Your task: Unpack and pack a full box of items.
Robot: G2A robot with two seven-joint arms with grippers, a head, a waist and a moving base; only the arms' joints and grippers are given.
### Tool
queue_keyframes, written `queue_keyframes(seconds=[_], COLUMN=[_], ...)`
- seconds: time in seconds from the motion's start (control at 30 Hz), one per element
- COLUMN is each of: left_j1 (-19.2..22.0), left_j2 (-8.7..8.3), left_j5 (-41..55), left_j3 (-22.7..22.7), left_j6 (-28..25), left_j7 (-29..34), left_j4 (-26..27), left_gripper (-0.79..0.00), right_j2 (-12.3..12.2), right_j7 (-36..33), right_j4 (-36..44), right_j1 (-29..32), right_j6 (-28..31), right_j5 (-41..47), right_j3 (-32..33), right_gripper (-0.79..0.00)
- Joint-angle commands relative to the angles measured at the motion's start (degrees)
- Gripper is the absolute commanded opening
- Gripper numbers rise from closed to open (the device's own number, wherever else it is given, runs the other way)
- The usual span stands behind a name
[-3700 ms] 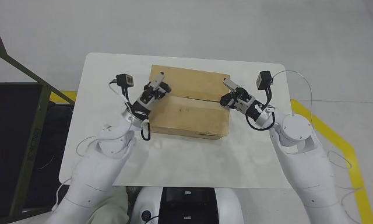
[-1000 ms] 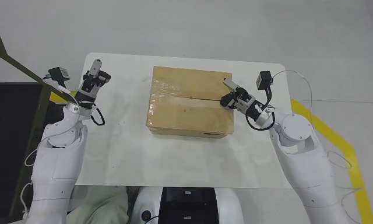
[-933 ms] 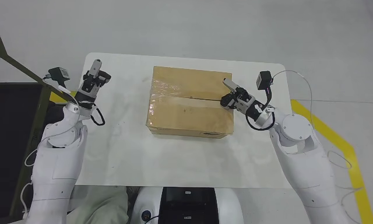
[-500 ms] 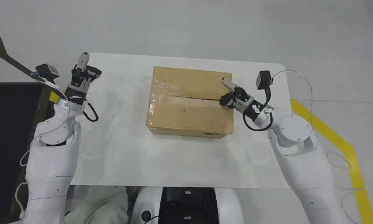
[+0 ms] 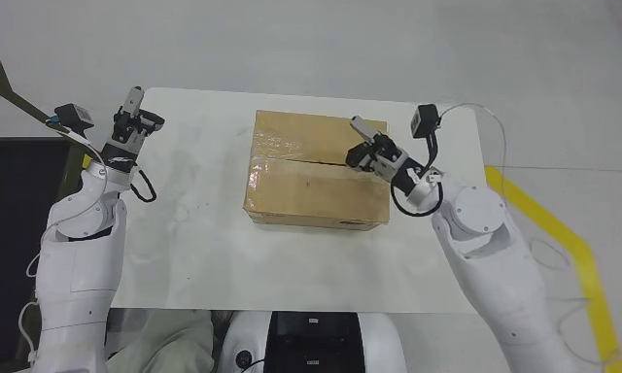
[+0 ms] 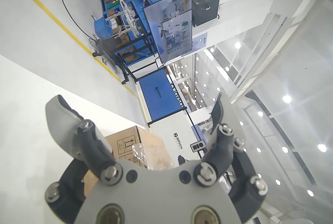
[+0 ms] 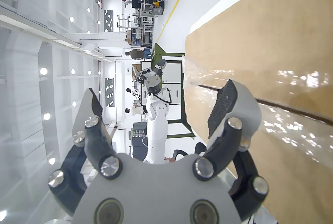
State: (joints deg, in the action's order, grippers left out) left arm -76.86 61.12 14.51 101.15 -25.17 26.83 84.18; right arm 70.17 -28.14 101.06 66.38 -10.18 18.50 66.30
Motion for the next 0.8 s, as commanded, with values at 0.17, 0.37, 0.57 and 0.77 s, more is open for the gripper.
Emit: queue_keyframes(seconds=[0.17,0.37,0.57,0.77], left_j1=[0.0,0.0,0.0,0.0], left_j2=[0.0,0.0,0.0,0.0], left_j5=[0.0,0.0,0.0,0.0], left_j3=[0.0,0.0,0.0,0.0], left_j6=[0.0,0.0,0.0,0.0], left_j7=[0.0,0.0,0.0,0.0], left_j4=[0.0,0.0,0.0,0.0], left_gripper=[0.0,0.0,0.0,0.0], right_j2=[1.41,1.83,1.83,1.84], right_j7=[2.91,3.26,3.26,3.36], right_j4=[-3.76,-5.15,-5.15,-4.93], right_j1=[-4.57,-5.44,-5.44,-5.45], right_j6=[-0.76,-0.31,-0.31,-0.28], right_j5=[0.77,1.35,1.35,1.12], right_j3=[-5.05,-5.9,-5.9,-6.0], right_gripper=[0.0,0.0,0.0,0.0])
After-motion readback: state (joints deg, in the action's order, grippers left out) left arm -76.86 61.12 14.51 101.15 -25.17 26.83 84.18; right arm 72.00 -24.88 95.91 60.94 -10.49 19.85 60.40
